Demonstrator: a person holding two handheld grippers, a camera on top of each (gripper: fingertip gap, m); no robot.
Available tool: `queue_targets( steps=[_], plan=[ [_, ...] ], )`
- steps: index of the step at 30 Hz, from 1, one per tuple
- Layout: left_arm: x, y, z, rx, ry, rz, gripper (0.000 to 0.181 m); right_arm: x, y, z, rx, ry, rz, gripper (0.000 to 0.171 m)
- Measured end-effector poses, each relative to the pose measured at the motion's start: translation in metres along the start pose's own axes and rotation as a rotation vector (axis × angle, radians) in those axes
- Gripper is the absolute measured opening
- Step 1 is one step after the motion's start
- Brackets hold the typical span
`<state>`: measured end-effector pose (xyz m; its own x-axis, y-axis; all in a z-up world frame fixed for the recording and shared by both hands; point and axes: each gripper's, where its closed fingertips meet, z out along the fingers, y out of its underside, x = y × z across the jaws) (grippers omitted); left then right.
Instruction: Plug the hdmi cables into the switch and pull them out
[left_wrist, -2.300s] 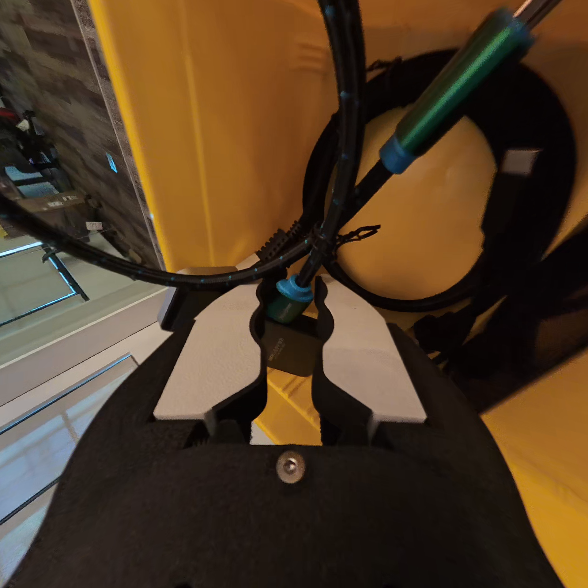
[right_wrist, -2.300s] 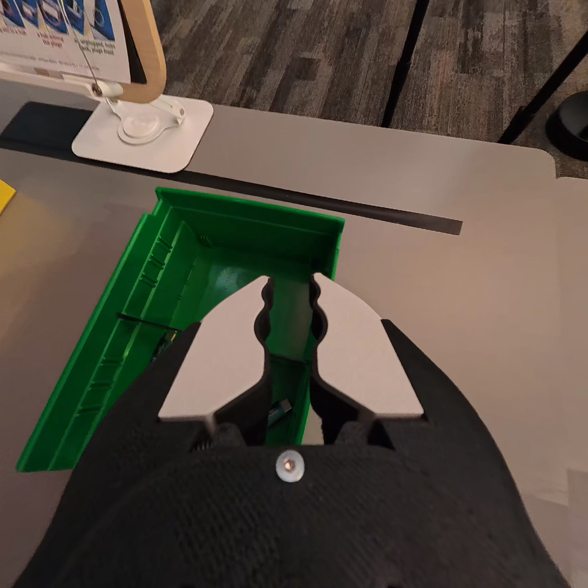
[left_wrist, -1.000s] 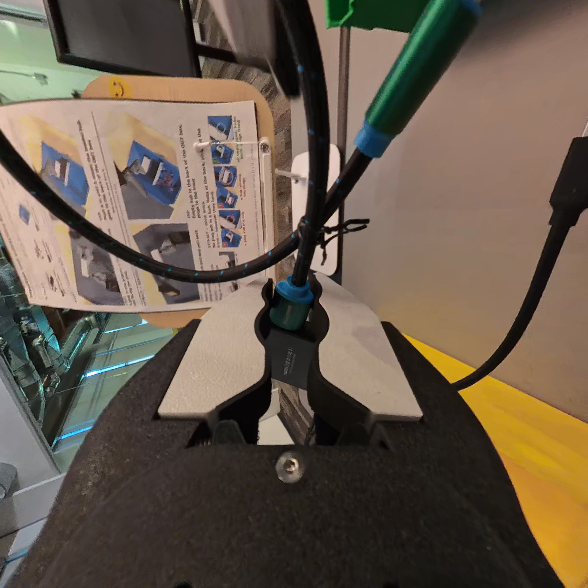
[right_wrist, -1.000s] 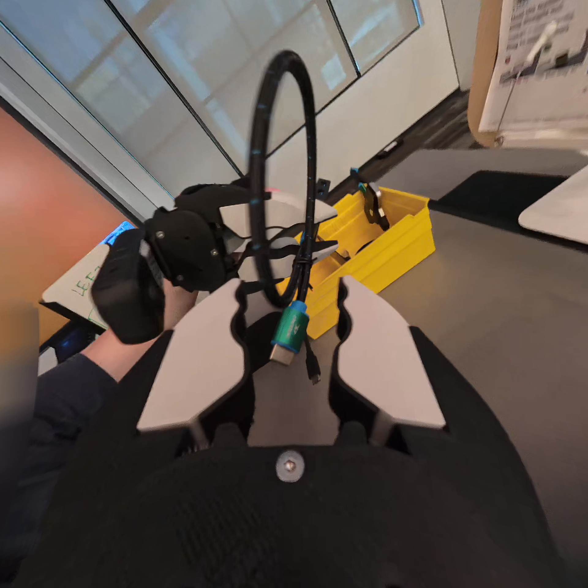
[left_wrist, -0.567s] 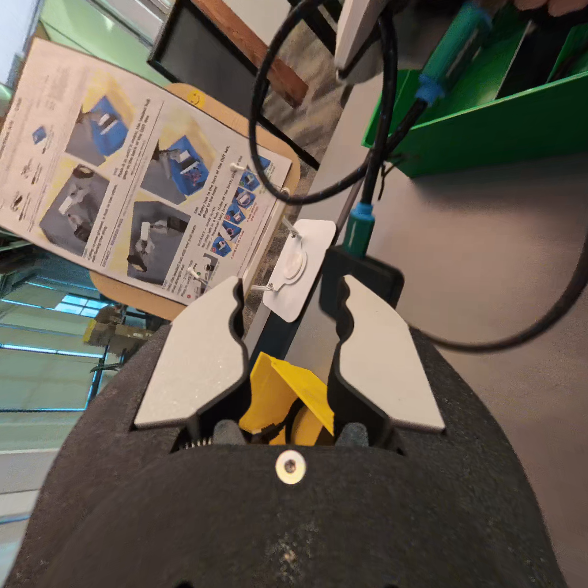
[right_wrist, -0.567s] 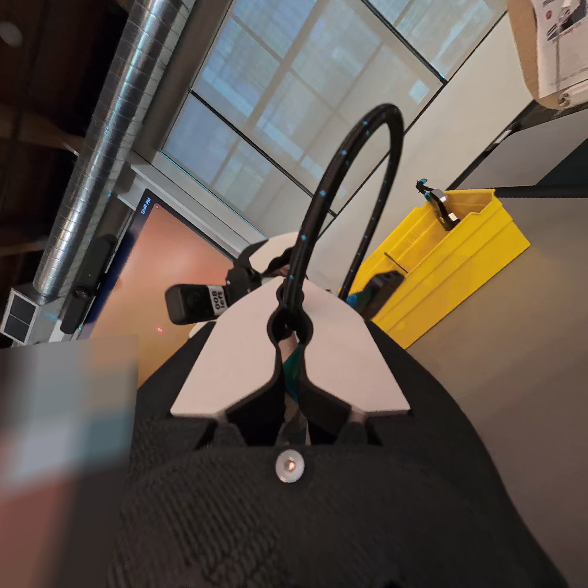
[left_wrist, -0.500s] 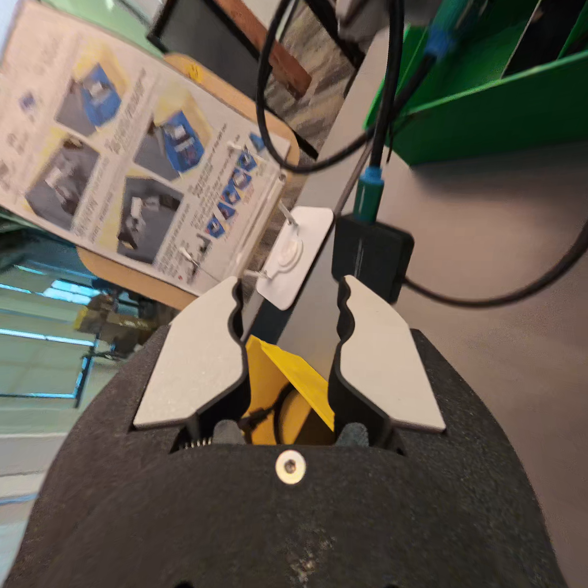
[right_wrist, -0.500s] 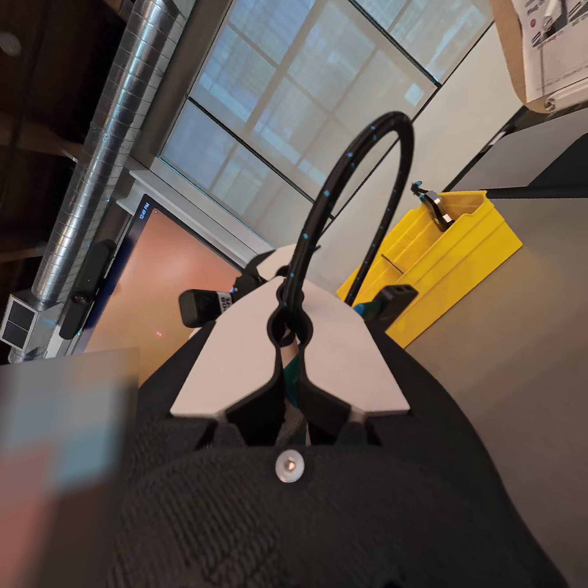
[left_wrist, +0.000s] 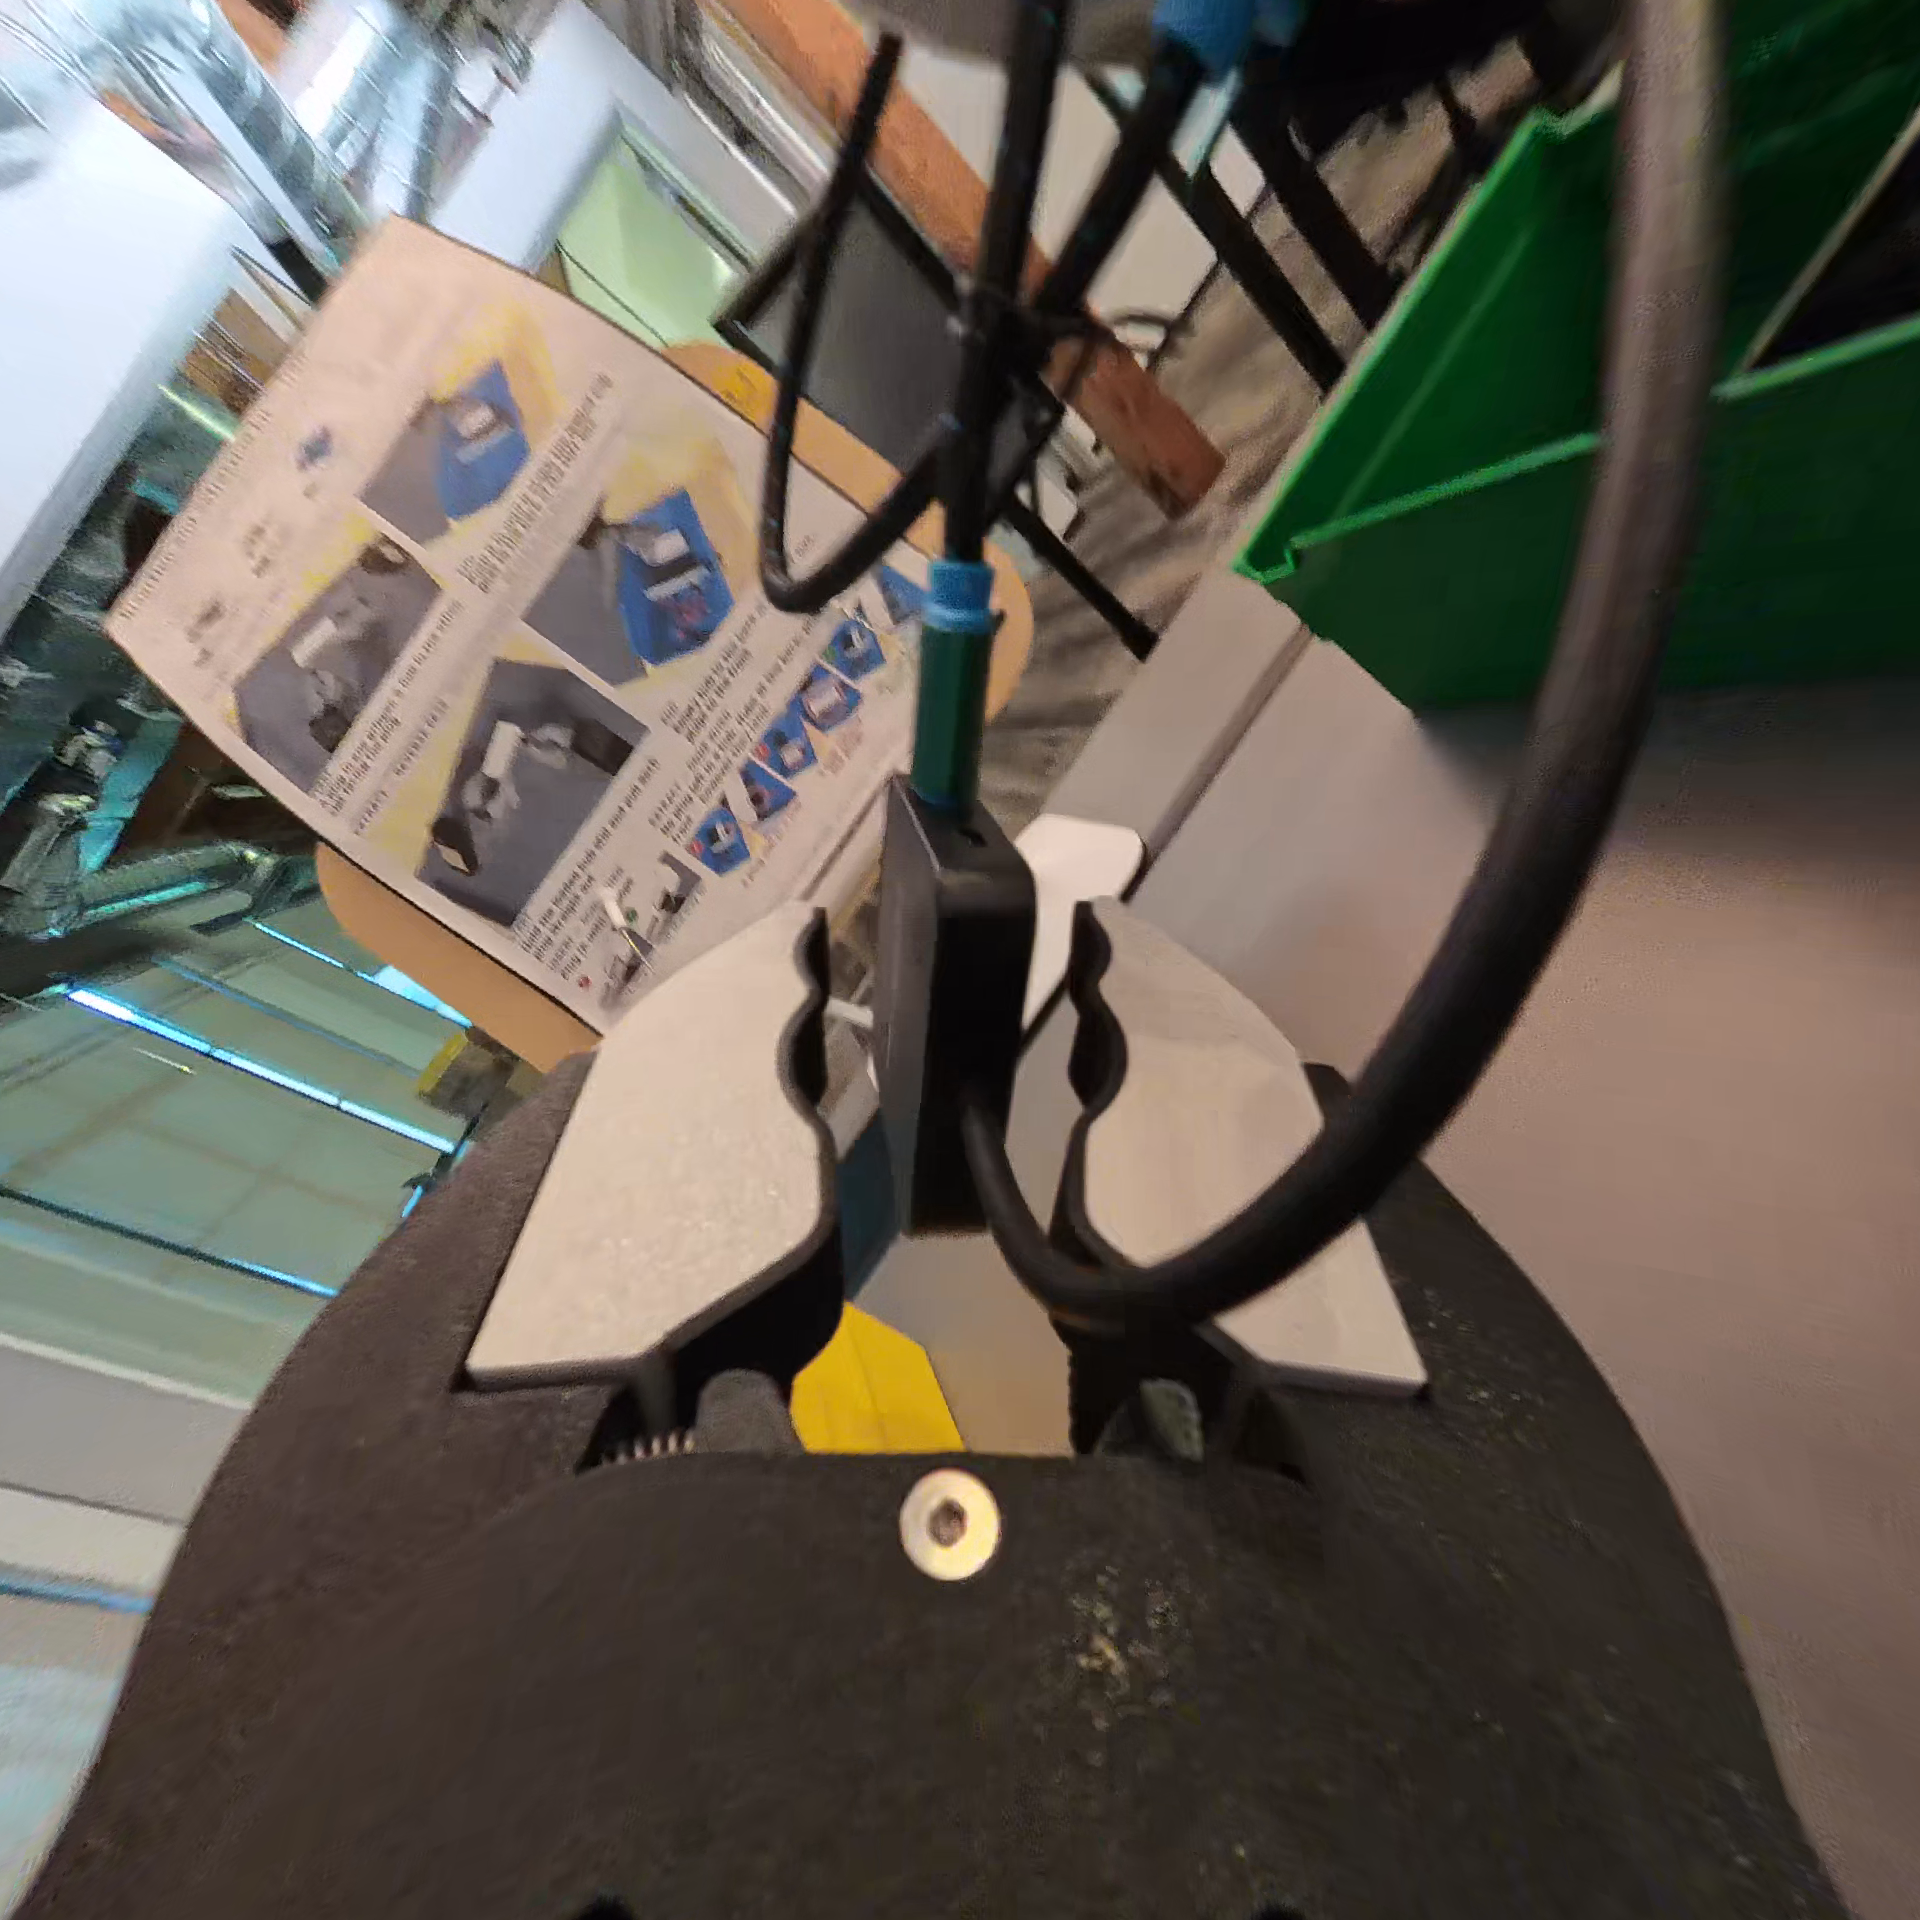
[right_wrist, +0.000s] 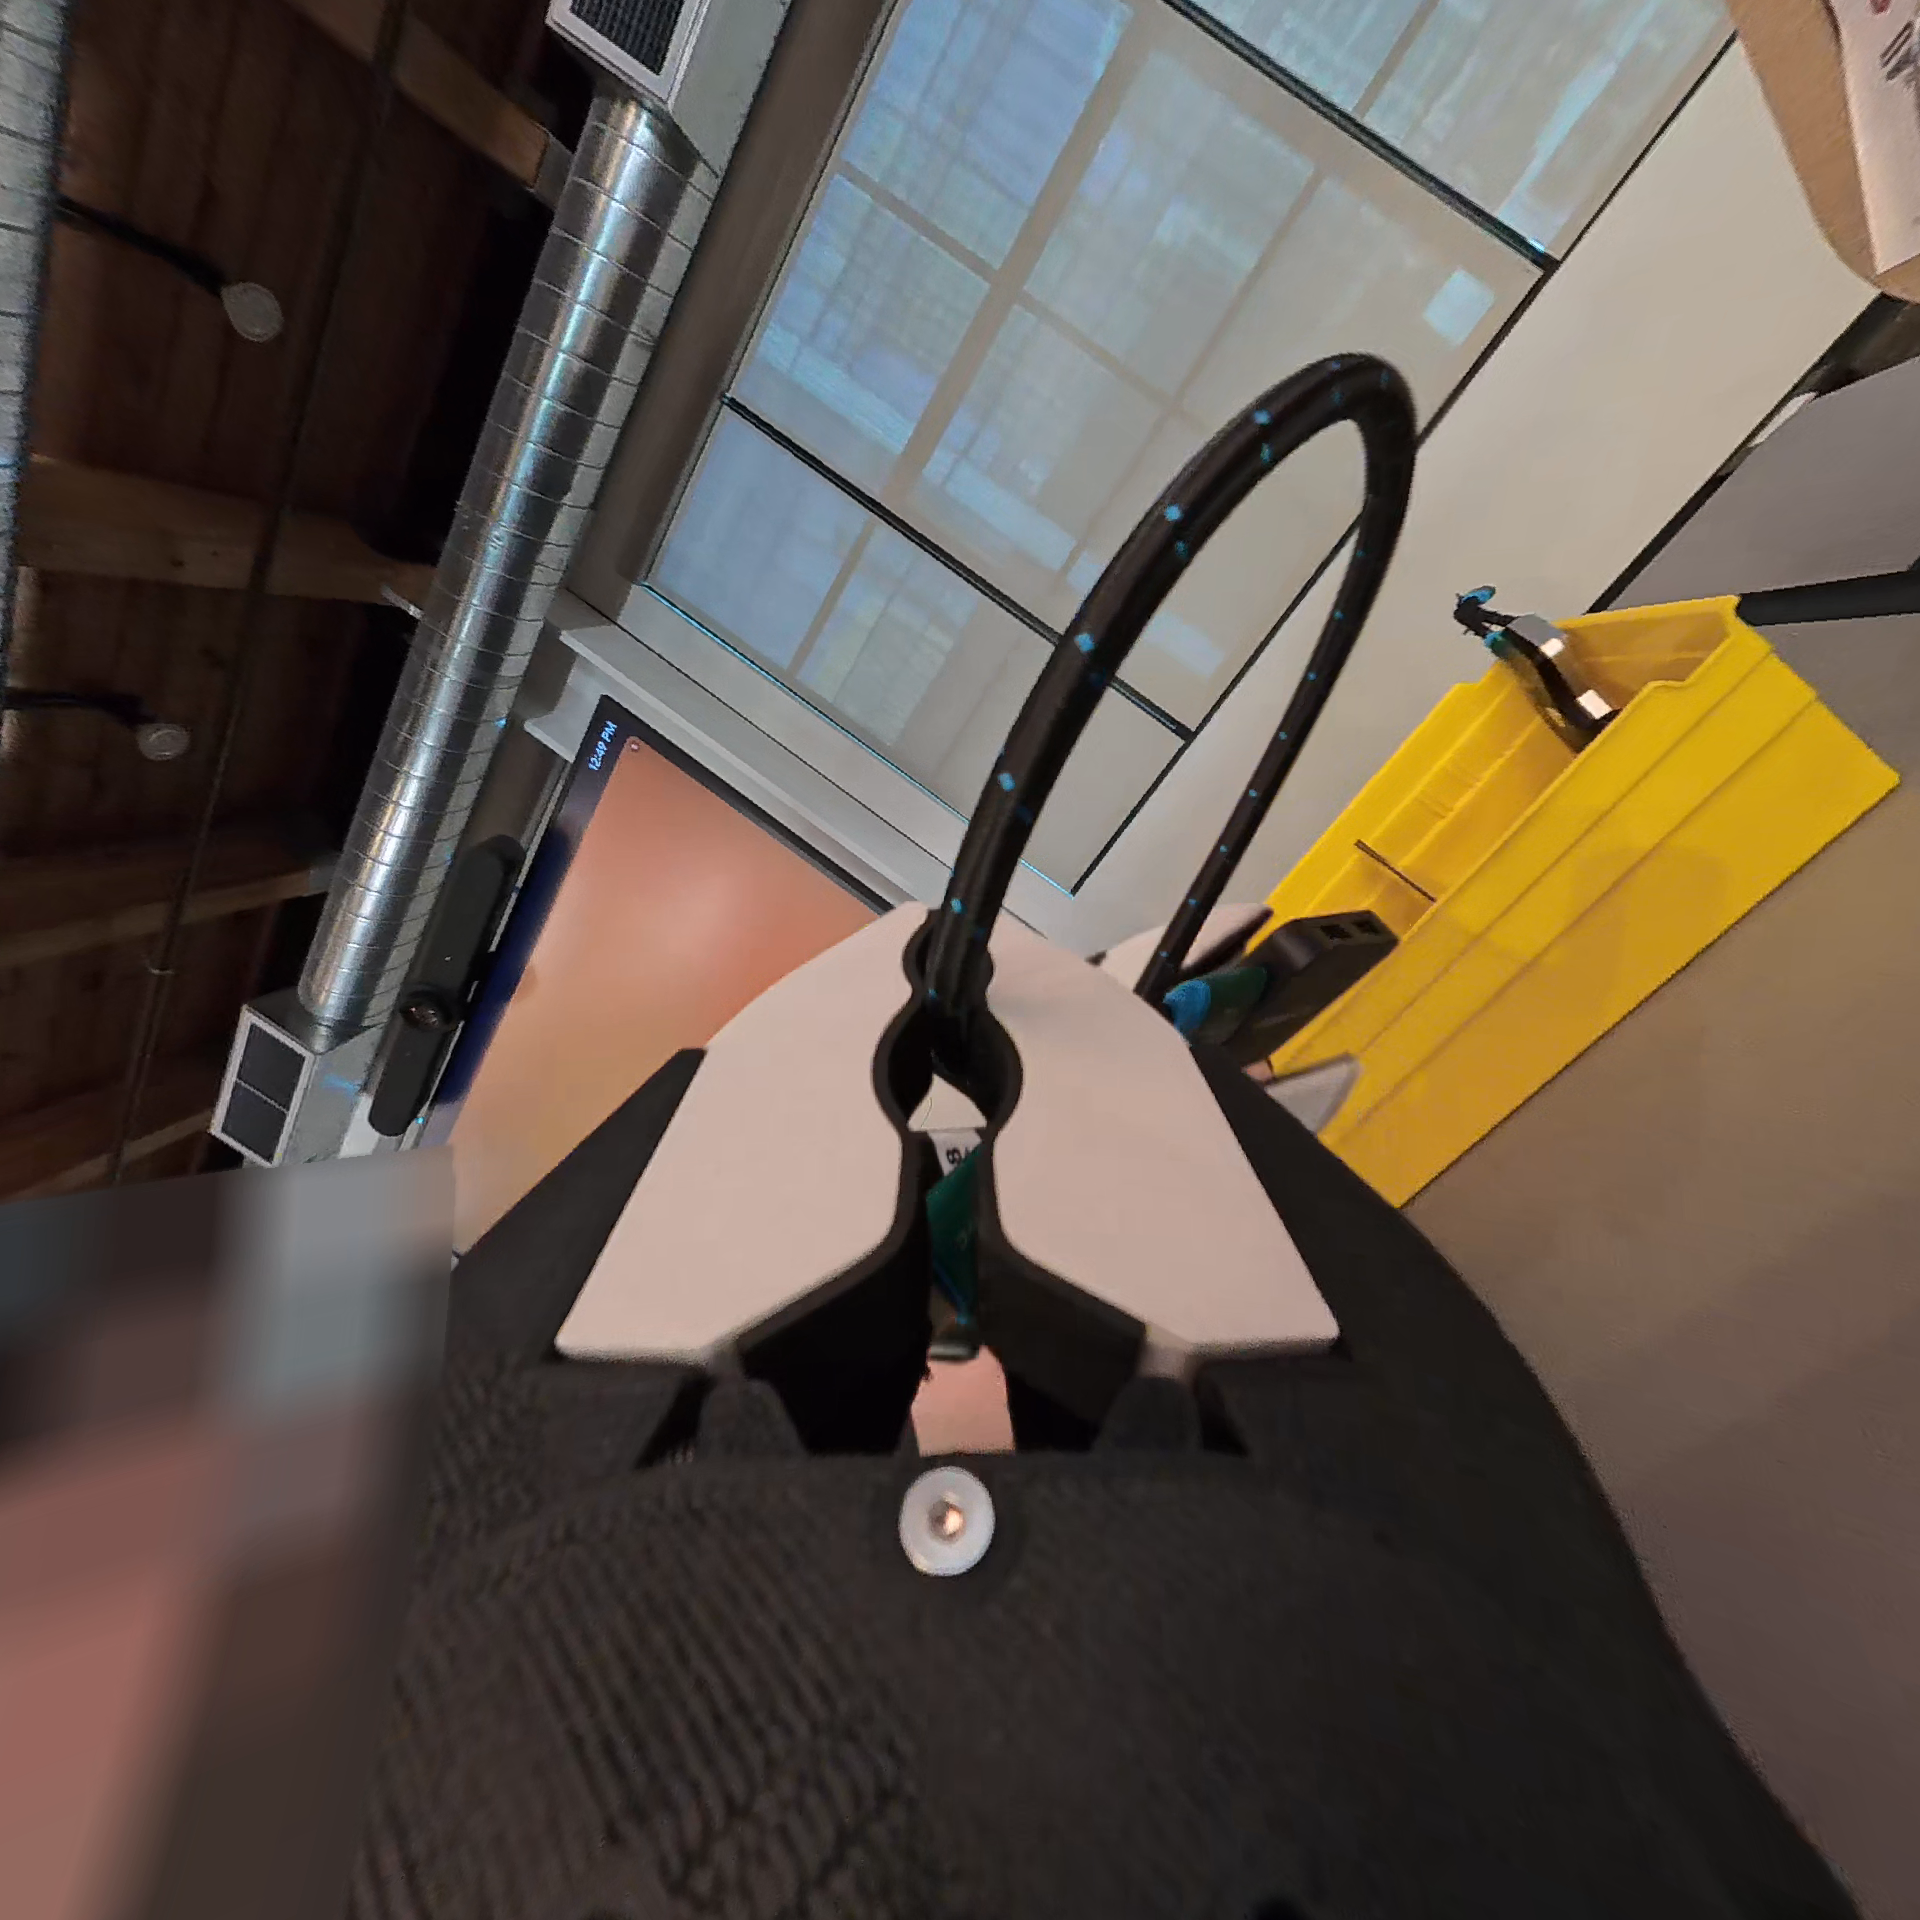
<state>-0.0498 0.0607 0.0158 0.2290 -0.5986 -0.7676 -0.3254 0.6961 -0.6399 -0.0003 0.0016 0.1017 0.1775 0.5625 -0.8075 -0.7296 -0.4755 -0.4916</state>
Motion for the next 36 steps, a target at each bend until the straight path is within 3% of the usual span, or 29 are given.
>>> queue_targets(
  steps=[6,10,14,17,20,24,28,33,36],
  plan=[
    [-0.007,-0.014,0.012,0.067,-0.001,0.115,0.014,-0.002,0.001,-0.004,-0.045,0.000,-0.014,0.001],
    [-0.011,-0.012,0.014,0.073,-0.022,0.134,0.014,0.014,0.004,-0.011,-0.153,0.185,-0.156,0.005],
    [-0.012,-0.009,0.011,0.074,-0.001,0.146,0.015,0.032,0.012,-0.035,-0.321,0.491,-0.276,0.028],
    [-0.014,-0.004,0.009,0.079,-0.007,0.113,0.014,0.020,0.040,-0.071,-0.550,0.620,-0.258,0.028],
    [-0.017,-0.004,0.005,0.113,0.019,0.069,0.014,-0.007,0.051,-0.091,-0.621,0.632,-0.314,0.020],
    [0.006,-0.017,-0.003,0.218,0.109,0.150,0.014,-0.060,0.030,-0.047,-0.446,0.494,-0.783,0.019],
    [0.033,-0.025,-0.005,0.267,0.177,0.209,0.014,-0.043,0.031,-0.008,-0.319,0.615,-1.180,0.024],
    [0.039,-0.021,-0.003,0.242,0.166,0.245,0.014,0.039,0.074,-0.003,-0.643,0.793,-0.910,0.029],
    [0.037,-0.020,-0.003,0.239,0.145,0.251,0.014,0.059,0.075,0.000,-0.648,0.823,-0.885,0.030]
  ],
)
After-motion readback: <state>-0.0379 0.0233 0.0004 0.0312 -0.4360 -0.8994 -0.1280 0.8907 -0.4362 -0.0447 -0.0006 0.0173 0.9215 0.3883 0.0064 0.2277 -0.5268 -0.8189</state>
